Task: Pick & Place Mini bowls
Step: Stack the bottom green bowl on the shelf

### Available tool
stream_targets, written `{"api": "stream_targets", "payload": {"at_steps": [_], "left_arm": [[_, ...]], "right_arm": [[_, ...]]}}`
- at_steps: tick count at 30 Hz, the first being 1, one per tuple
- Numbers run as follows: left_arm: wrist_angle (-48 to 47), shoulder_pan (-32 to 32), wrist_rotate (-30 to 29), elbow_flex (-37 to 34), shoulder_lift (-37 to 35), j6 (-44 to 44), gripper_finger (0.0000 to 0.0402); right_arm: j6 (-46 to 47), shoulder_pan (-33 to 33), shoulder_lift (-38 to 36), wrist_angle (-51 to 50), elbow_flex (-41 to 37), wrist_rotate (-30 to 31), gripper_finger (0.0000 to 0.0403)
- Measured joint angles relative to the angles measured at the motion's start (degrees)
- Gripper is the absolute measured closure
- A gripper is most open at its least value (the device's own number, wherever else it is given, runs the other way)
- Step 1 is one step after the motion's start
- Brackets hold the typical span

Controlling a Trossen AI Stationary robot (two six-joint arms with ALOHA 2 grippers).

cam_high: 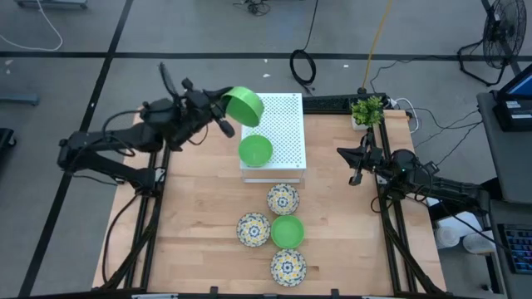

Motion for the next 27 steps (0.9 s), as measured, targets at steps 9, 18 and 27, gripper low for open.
{"api": "stream_targets", "payload": {"at_steps": [9, 18, 27], "left_arm": [[-21.0, 2.4, 0.0, 14.6, 5.7, -11.3, 0.0366], [-38.2, 5.9, 2.6, 23.2, 13.0, -20.0, 0.0366], [-48.0, 9.5, 17.2, 25.1, 16.8, -27.3, 0.0366]], "right_arm": [[0.0, 0.0, 0.0, 0.0, 0.0, 0.0, 0.0403], [0.0, 0.0, 0.0, 0.0, 0.0, 0.0, 0.0403], [0.0, 0.0, 0.0, 0.0, 0.0, 0.0, 0.0403]]}}
